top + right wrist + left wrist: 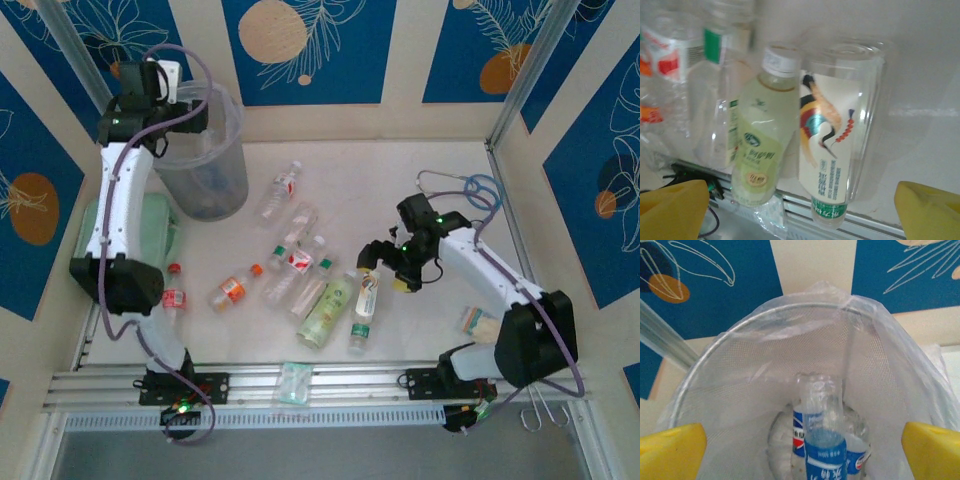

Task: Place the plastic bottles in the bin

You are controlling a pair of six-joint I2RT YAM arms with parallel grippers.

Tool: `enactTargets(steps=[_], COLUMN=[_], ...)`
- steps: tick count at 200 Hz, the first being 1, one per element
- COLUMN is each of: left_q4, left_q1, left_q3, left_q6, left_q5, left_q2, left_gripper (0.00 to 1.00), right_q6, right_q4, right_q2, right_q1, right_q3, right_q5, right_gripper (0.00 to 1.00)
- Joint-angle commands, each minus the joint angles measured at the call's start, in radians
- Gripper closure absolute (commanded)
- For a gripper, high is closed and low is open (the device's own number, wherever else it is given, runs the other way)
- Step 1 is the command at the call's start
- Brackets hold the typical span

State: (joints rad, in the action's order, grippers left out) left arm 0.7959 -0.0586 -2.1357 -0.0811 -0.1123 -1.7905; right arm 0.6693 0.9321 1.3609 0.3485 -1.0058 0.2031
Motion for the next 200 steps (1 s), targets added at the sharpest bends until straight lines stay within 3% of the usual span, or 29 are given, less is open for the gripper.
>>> enactTargets(steps=[1, 43, 63, 83, 135, 200], left_q4=[-0.082, -0.192, -0.346, -0.495, -0.620, -0.666], left_q1=[-0.093, -0.251, -0.337, -0.411, -0.460, -0.477], left_q3=[0.140, 0.468, 0.678, 0.860, 1.069, 1.098], left_q6=[-0.011, 0.152, 0.261, 0.368, 0.493, 0.508], left_q5=[-0.079, 0.178, 0.329, 0.413, 0.447, 0.442], left_q2=[0.202, 0.424, 0.490, 0.539, 0.551, 0.502], left_gripper=[0.00, 0.00, 0.00, 0.00, 0.00, 0.00], right_q6=[0.082, 0.119, 0.118, 0.121, 0.105, 0.090], right_q4=[0.005, -0.063, -0.082, -0.108, -0.112, -0.074], right_q2=[0.039, 0.137, 0.178, 0.208, 0.260, 0.191], right_q1=[0.012, 0.022, 0.016, 0.012, 0.001, -0.046], right_q3=[0.010, 0.013, 0.002, -0.002, -0.011, -0.001], right_q5=[-0.044, -0.053, -0.081, -0.074, -0.072, -0.082], right_gripper=[0.07, 0.11, 0.12, 0.14, 0.24, 0.40])
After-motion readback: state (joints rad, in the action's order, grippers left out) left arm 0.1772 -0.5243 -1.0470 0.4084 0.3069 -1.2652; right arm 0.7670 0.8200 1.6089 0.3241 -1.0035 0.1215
